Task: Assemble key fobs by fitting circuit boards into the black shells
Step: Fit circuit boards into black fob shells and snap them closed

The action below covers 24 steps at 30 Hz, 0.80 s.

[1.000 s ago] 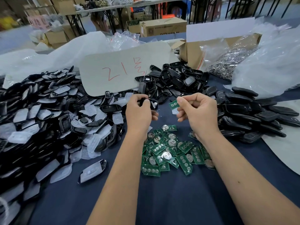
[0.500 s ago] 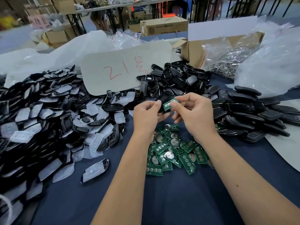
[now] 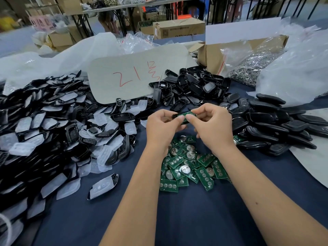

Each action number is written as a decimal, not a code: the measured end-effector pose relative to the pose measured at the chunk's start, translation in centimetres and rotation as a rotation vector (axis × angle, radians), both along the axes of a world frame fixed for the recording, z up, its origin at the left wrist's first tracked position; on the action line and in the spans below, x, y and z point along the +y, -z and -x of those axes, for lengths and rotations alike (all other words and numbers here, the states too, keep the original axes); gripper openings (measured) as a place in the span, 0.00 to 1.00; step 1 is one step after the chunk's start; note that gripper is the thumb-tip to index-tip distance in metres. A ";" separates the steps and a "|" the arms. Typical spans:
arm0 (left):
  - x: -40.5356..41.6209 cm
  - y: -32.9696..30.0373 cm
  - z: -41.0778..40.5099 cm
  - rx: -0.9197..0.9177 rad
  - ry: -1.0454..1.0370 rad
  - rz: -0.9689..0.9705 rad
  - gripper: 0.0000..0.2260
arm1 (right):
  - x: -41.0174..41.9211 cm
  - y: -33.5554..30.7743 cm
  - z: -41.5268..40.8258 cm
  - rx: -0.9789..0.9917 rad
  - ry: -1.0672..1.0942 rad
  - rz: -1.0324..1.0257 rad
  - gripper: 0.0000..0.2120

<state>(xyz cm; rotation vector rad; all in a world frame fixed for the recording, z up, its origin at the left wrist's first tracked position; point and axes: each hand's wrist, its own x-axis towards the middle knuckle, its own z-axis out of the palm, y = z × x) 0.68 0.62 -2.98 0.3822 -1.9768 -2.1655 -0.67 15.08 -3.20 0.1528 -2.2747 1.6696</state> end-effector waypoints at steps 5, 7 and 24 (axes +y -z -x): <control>-0.1 0.3 0.0 0.024 0.020 0.082 0.07 | -0.3 -0.2 -0.4 0.033 0.133 -0.139 0.13; -0.3 0.3 -0.1 0.025 0.033 0.091 0.07 | 0.0 -0.3 -0.4 0.008 0.138 -0.146 0.14; -0.2 -1.9 -1.0 0.004 0.013 -0.220 0.03 | -2.4 -1.5 -0.5 -0.089 -0.148 0.423 0.03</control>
